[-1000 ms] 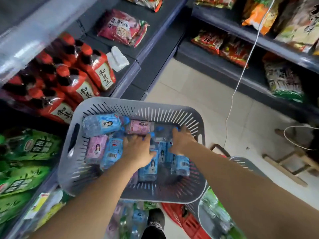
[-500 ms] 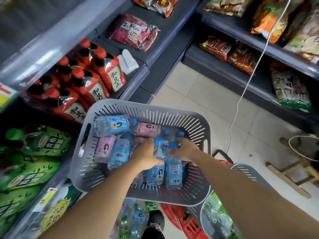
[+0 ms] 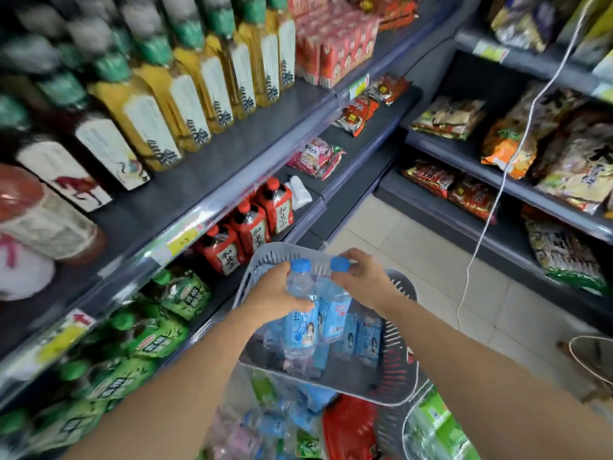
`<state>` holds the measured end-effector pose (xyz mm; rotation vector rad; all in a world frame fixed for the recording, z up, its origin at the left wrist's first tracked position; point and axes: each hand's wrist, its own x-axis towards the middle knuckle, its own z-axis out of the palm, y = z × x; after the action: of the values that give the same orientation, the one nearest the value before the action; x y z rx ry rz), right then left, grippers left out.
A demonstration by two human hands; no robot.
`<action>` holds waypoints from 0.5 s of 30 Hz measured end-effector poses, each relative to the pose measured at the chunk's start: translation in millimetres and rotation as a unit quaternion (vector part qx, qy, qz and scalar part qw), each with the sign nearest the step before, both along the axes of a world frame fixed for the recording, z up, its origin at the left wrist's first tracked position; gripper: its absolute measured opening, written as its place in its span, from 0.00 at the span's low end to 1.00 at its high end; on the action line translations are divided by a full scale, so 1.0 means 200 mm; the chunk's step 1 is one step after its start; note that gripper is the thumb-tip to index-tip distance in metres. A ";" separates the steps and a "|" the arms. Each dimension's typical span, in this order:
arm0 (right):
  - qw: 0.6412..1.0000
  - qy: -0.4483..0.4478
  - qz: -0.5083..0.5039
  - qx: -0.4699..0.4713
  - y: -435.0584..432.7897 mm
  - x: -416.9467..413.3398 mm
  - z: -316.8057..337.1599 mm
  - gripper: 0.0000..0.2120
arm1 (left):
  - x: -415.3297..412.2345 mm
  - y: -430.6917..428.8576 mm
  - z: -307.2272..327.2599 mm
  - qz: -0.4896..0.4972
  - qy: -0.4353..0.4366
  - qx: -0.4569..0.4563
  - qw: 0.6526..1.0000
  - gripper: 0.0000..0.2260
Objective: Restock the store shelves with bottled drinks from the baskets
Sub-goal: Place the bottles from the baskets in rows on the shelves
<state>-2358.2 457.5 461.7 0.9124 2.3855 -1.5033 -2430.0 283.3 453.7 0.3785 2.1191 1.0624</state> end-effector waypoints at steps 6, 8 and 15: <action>0.991 0.110 -0.059 0.053 -0.29 -0.08 0.38 0.13 | 0.01 -0.25 0.40 0.035 0.029 0.077 0.996 0.27; 0.989 0.124 -0.058 0.054 -0.39 -0.08 0.53 0.16 | 0.02 -0.36 0.54 0.052 0.045 0.104 0.992 0.25; 0.976 0.205 -0.078 0.004 -0.78 0.01 1.00 0.19 | 0.10 -0.80 1.02 0.090 0.099 0.151 0.980 0.28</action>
<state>-2357.0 301.3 661.5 0.8806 2.6487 -1.9046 -2409.0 123.8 658.2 0.4579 2.1994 1.5151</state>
